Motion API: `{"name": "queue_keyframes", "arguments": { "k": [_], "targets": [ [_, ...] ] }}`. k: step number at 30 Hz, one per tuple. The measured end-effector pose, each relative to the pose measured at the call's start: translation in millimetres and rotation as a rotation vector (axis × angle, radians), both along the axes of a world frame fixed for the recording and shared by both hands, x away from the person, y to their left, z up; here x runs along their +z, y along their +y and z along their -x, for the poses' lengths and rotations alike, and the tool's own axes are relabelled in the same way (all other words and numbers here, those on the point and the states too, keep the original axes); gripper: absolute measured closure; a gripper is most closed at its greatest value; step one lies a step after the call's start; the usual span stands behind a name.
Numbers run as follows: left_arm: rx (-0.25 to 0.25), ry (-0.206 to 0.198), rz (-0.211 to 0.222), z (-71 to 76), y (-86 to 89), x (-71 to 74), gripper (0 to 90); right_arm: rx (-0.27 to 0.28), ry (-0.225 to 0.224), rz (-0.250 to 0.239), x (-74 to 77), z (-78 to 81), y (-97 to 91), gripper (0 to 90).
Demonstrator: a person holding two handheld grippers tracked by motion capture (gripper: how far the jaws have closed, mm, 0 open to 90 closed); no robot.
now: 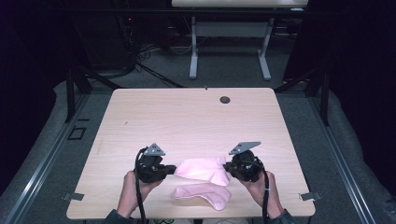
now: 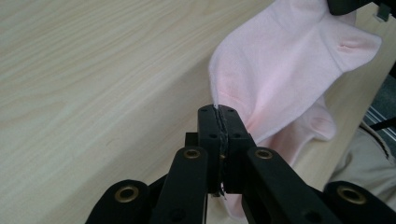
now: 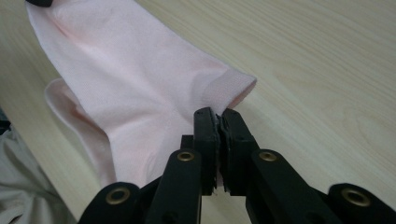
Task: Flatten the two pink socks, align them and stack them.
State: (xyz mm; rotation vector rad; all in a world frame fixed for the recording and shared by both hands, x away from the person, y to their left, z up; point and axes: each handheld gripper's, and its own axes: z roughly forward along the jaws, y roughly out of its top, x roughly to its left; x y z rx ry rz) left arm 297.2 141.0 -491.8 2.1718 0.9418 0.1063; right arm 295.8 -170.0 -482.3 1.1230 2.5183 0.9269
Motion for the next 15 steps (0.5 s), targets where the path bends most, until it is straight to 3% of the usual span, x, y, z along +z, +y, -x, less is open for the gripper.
{"name": "queue_keyframes", "arguments": {
  "k": [7,10,15],
  "targets": [
    [-0.016,0.014,-0.029,21.8,2.0,-7.0,89.5,0.042,0.027,0.008,-1.7,21.6,0.5,85.5],
    [-0.017,0.021,-0.052,28.8,-0.3,-14.4,89.5,0.049,0.045,0.011,-12.7,26.9,1.4,85.3],
    [-0.018,0.045,-0.127,32.8,-4.5,-37.2,89.3,0.055,0.091,0.014,-38.0,29.4,4.3,85.0]
  ]
}}
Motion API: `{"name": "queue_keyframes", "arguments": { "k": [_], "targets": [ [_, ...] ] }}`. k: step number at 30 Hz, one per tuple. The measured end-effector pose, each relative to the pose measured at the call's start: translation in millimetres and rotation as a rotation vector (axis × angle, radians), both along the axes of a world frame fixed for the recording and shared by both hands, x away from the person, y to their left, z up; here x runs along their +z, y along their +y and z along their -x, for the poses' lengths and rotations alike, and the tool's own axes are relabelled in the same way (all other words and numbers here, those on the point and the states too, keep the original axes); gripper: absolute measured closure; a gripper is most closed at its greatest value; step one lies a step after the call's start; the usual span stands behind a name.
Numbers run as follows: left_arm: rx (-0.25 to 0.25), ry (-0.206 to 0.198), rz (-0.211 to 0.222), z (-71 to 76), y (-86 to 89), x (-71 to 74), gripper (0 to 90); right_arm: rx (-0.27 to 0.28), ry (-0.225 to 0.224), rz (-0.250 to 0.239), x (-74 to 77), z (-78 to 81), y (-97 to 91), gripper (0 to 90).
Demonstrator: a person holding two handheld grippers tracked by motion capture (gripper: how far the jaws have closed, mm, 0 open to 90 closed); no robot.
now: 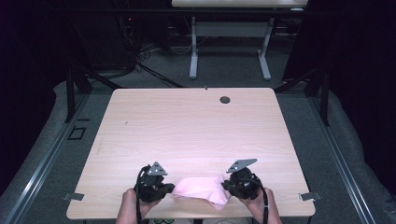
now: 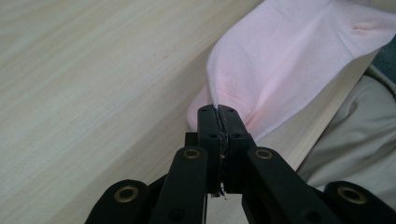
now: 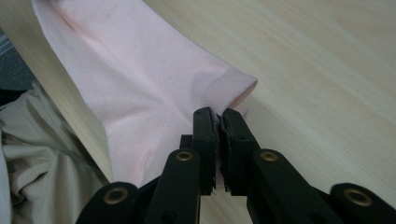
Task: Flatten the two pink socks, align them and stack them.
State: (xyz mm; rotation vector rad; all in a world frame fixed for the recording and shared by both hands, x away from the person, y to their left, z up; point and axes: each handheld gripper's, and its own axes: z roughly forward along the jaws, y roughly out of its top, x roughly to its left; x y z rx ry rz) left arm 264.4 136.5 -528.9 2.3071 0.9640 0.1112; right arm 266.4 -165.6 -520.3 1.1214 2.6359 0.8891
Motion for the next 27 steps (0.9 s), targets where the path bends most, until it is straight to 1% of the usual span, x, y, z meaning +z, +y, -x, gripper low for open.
{"name": "queue_keyframes", "arguments": {
  "k": [1,2,3,4,5,6,7,8,9,10,12,14,15,16,18,19,20,21,22,24,25,27],
  "targets": [
    [0.006,0.003,-0.007,0.3,-0.1,-3.8,89.3,-0.005,0.008,0.004,-6.6,0.6,1.5,84.9],
    [0.005,0.009,-0.008,0.2,0.1,-6.4,89.3,-0.002,0.006,0.009,-11.7,0.7,2.1,84.9],
    [0.008,0.015,-0.012,0.4,0.1,-10.4,89.3,-0.005,0.012,0.016,-14.3,1.0,2.5,84.9],
    [0.011,0.019,-0.015,0.7,-0.1,-12.7,89.3,-0.001,0.027,0.015,-18.9,1.1,2.9,84.9],
    [0.011,0.025,-0.022,1.4,-1.2,-16.8,89.3,-0.005,0.028,0.010,-21.5,1.5,3.7,84.9],
    [0.010,0.031,-0.027,2.3,-2.2,-19.5,89.3,0.002,0.019,0.027,-25.2,1.2,4.2,84.9],
    [0.009,0.030,-0.036,3.0,-3.0,-21.5,89.2,-0.004,0.021,0.029,-27.4,2.0,5.5,84.9],
    [0.007,0.027,-0.043,3.3,-3.4,-23.0,89.2,-0.002,0.018,0.034,-29.4,2.0,5.8,84.8],
    [0.011,0.027,-0.038,3.5,-3.8,-24.2,89.2,-0.005,0.015,0.040,-30.8,2.2,6.3,84.8],
    [0.007,0.029,-0.043,3.2,-3.8,-24.8,89.2,-0.002,0.016,0.056,-31.8,2.3,6.4,84.8],
    [0.017,0.020,-0.047,3.6,-5.2,-27.3,89.1,-0.005,0.014,0.052,-34.3,2.7,7.4,84.8],
    [0.017,0.012,-0.054,4.6,-6.5,-29.1,88.9,-0.003,-0.001,0.066,-36.3,3.5,7.6,84.7],
    [0.014,0.014,-0.055,5.1,-6.8,-29.9,88.8,-0.003,-0.003,0.063,-36.6,3.8,7.4,84.5],
    [0.016,0.008,-0.055,5.7,-7.2,-30.7,88.7,-0.009,0.000,0.065,-36.6,4.5,7.5,84.3],
    [0.020,-0.003,-0.060,6.8,-7.5,-31.3,88.1,-0.010,0.003,0.051,-37.9,4.8,7.2,83.8],
    [0.018,-0.002,-0.054,6.4,-7.0,-31.3,86.3,-0.007,-0.003,0.056,-38.6,4.9,7.2,83.6],
    [0.024,-0.005,-0.055,6.4,-6.7,-31.0,82.3,-0.005,-0.002,0.057,-38.4,5.0,7.3,82.9],
    [0.025,-0.001,-0.056,6.0,-6.4,-30.3,76.5,-0.004,0.004,0.062,-37.4,4.9,7.4,81.6],
    [0.030,0.003,-0.044,5.6,-5.6,-29.4,70.7,-0.004,0.006,0.058,-37.3,4.8,7.4,80.4],
    [0.052,-0.012,-0.037,5.5,-3.6,-26.0,58.5,-0.005,0.007,0.043,-35.9,4.8,6.2,76.7],
    [0.054,-0.020,-0.037,5.2,-2.2,-24.1,51.4,-0.008,0.006,0.035,-34.9,5.0,5.3,74.0],
    [0.071,-0.047,-0.031,5.5,0.7,-18.6,39.8,-0.025,-0.008,0.019,-32.5,6.4,3.6,69.3]
  ]
}}
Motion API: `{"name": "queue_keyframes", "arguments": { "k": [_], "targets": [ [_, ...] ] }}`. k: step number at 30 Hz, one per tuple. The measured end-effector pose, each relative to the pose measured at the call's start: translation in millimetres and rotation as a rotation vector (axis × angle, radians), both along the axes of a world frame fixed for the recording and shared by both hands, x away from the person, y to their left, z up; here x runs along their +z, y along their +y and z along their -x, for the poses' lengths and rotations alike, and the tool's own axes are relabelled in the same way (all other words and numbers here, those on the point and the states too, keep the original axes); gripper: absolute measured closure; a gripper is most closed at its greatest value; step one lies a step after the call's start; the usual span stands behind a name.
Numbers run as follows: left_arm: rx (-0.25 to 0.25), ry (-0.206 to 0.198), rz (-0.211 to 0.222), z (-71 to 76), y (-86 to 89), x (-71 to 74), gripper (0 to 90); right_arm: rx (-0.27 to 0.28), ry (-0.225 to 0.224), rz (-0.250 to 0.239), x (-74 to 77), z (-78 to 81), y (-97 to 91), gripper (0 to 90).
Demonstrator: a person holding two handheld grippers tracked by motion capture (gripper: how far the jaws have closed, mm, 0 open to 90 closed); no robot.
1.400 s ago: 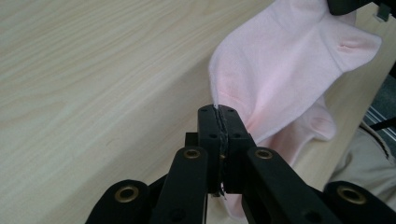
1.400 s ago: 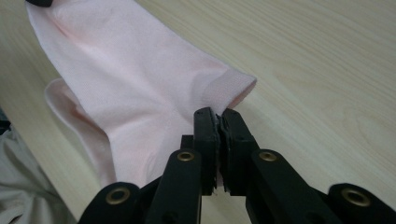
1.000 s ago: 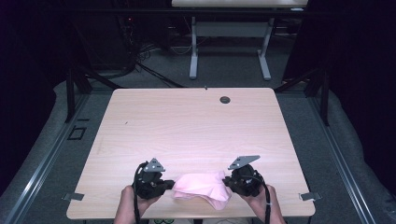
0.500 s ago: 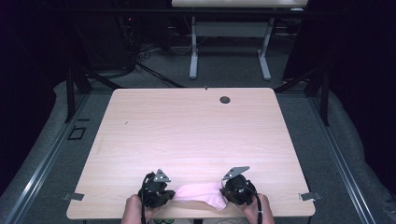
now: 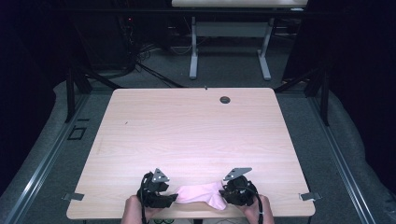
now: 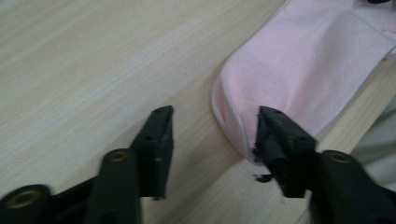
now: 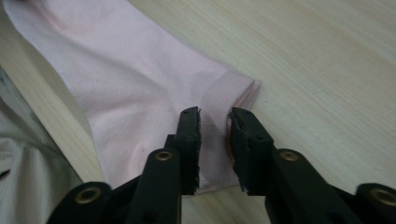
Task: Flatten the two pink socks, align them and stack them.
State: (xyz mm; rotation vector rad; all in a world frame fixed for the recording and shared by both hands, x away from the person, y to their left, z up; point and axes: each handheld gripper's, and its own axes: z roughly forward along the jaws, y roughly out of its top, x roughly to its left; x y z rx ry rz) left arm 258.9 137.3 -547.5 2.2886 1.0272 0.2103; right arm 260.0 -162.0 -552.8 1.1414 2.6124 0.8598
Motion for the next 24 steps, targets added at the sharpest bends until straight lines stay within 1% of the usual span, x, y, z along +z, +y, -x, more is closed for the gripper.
{"name": "queue_keyframes", "arguments": {
  "k": [1,2,5,6,7,8,10,11,13,14,15,16,17,19,22,24],
  "targets": [
    [0.003,-0.009,0.005,0.0,1.6,2.6,34.4,-0.005,-0.010,-0.014,2.1,0.5,-2.0,65.1],
    [0.003,-0.016,0.009,-0.2,3.5,5.4,31.2,-0.015,-0.019,-0.016,4.1,1.0,-3.4,61.4],
    [0.019,-0.063,0.002,0.9,8.1,13.6,22.2,-0.035,-0.047,-0.040,11.0,2.4,-9.1,47.4],
    [0.024,-0.083,-0.013,1.5,9.8,16.6,19.9,-0.038,-0.052,-0.047,13.9,2.6,-11.7,42.6],
    [0.038,-0.105,-0.026,2.3,11.0,18.9,18.3,-0.047,-0.065,-0.061,16.0,3.4,-14.2,38.7],
    [0.052,-0.120,-0.030,2.8,12.3,20.3,16.5,-0.052,-0.072,-0.076,17.8,4.1,-16.5,35.2],
    [0.075,-0.156,-0.036,4.4,15.6,22.5,15.0,-0.064,-0.082,-0.077,22.3,5.5,-21.7,28.0],
    [0.082,-0.163,-0.043,5.1,17.8,23.7,14.3,-0.063,-0.093,-0.080,23.9,5.9,-24.7,24.9],
    [0.098,-0.181,-0.047,6.4,21.4,24.5,10.8,-0.082,-0.106,-0.094,26.5,8.2,-29.9,17.5],
    [0.114,-0.190,-0.044,7.5,24.5,24.9,9.7,-0.090,-0.113,-0.090,27.6,9.2,-32.2,15.2],
    [0.115,-0.186,-0.047,7.7,27.2,25.7,8.6,-0.101,-0.123,-0.092,28.9,10.4,-36.1,14.5],
    [0.133,-0.191,-0.045,8.3,30.8,25.1,7.5,-0.106,-0.125,-0.088,30.1,11.2,-38.9,13.3],
    [0.140,-0.193,-0.049,8.5,34.4,24.7,6.4,-0.121,-0.145,-0.088,30.7,12.2,-43.7,11.8],
    [0.163,-0.196,-0.057,8.8,42.6,22.3,5.3,-0.143,-0.153,-0.093,31.3,12.9,-52.0,8.3],
    [0.208,-0.192,-0.066,9.1,57.0,16.1,3.5,-0.192,-0.163,-0.080,30.4,13.3,-66.8,4.4],
    [0.238,-0.187,-0.052,8.3,68.6,10.4,2.7,-0.226,-0.169,-0.082,27.8,13.1,-77.7,3.1]
  ]
}}
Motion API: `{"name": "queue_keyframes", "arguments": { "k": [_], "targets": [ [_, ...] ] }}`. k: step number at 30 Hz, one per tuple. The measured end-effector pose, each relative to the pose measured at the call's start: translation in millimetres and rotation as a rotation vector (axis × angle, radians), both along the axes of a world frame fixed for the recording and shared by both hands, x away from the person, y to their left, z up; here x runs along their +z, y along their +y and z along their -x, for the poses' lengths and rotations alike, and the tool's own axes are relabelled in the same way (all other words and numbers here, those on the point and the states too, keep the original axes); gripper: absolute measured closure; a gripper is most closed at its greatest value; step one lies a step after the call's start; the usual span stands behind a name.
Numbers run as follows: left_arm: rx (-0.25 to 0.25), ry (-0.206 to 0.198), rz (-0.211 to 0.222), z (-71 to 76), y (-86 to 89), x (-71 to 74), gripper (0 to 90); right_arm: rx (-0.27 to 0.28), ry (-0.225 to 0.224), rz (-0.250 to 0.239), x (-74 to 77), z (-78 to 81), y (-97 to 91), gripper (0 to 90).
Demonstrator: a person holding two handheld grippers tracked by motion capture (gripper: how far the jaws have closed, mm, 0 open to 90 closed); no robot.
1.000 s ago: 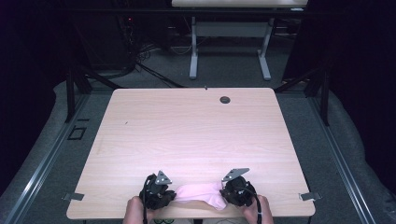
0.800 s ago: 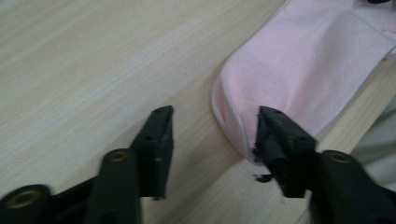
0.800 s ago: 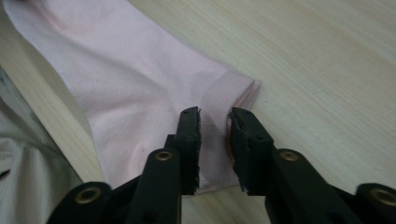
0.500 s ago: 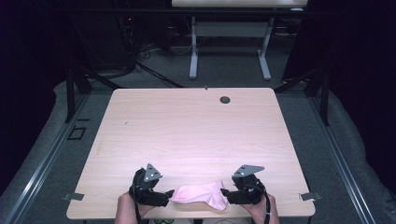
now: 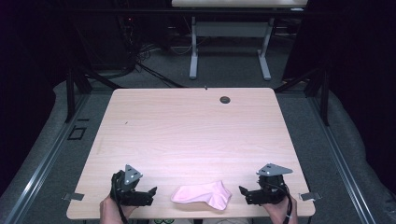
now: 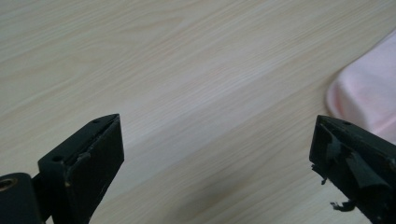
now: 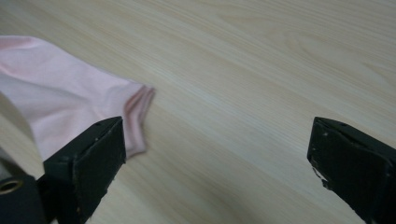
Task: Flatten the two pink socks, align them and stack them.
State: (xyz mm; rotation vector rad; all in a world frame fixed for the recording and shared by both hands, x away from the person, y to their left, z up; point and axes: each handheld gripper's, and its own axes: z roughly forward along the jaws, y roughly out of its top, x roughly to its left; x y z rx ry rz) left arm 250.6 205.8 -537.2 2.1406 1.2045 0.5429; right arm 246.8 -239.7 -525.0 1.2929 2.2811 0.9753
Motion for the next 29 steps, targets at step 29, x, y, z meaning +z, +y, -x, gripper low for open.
{"name": "queue_keyframes", "arguments": {
  "k": [29],
  "targets": [
    [0.175,-0.010,0.065,-28.6,62.3,-55.9,0.0,-0.194,-0.019,0.028,-65.0,-17.6,-77.2,0.0]
  ]
}}
